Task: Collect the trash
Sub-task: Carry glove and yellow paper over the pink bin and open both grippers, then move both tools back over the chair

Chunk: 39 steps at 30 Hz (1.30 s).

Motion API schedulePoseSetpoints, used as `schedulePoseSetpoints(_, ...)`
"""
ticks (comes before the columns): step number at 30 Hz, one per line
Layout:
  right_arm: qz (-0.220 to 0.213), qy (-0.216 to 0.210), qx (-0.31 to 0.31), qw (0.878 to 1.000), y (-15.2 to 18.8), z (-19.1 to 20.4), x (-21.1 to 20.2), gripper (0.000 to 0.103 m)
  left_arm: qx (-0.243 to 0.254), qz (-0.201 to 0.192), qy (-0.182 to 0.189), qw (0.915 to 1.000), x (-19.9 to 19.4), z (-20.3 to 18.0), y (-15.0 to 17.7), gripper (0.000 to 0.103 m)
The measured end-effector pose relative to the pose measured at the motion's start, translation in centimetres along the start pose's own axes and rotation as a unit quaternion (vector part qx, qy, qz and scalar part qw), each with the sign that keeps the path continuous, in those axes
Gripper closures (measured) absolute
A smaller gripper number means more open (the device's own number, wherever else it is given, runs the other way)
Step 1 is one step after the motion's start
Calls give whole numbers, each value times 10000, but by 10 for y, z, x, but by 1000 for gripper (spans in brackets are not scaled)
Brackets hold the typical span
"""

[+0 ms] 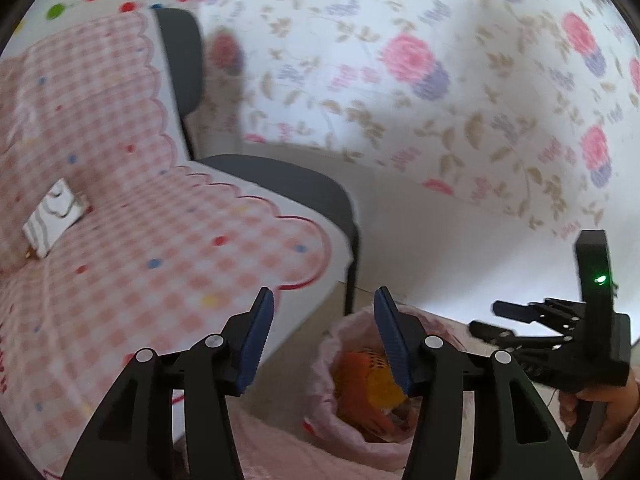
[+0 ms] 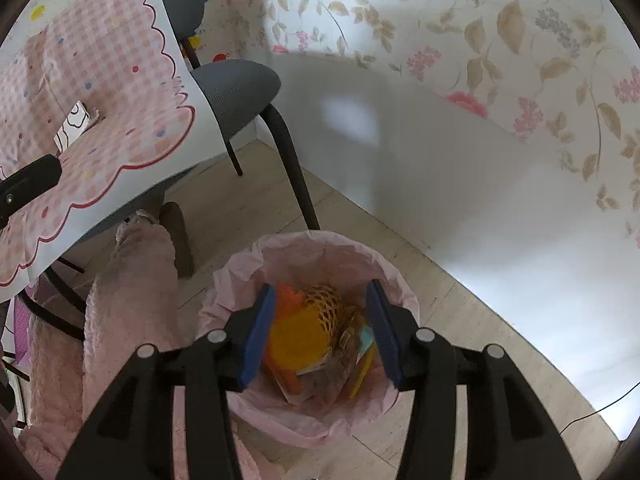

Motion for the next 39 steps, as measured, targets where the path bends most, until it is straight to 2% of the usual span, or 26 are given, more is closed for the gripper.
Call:
schedulePoseSetpoints(7,-647,-353,-87,9972,-50,24,-39,56,-418,-149,-600,9972,-36,54,-1,47)
schedulePoseSetpoints(12,-974,-997,-576,9886,-90,87,-58,56,-863,-203,-1113,9898,-65,108,1,43)
schedulePoseSetpoints(20,-1085,-1925,-1473,9641,-146,212,-52,56,-1482,-331,-2128,9652,-120,210,6,38)
schedulePoseSetpoints(24,-998,-2369,-1892,9477,-175,280,-32,56,-1648,-347,-2553,9521,-135,264,-1,37)
schedulePoseSetpoints(28,-909,-2684,-2133,9350,-203,343,-1,56,-1854,-445,-2714,9434,-136,311,-7,37)
schedulePoseSetpoints(31,-812,-2748,-2236,9316,-219,382,27,53,-1920,-451,-2869,9375,-129,343,-11,37)
schedulePoseSetpoints(33,-733,-2729,-2260,9323,-229,399,47,44,-1958,-373,-2946,9346,-120,361,-12,33)
schedulePoseSetpoints(35,-573,-2739,-2312,9318,-238,419,70,41,-1952,-297,-2982,9339,-113,375,-12,32)
schedulePoseSetpoints(39,-164,-2749,-2228,9352,-252,445,111,41,-1935,-117,-3002,9340,-98,397,-12,32)
Point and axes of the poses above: each gripper's, at about its wrist camera, not at the fingertips, and x roughly the way its jaws point, z to its left, y to its underside, the point moved 5 cm from there along x, roughly the way its jaws point, and after that the axes turned 8 degrees about y, right-handed, at the moved point
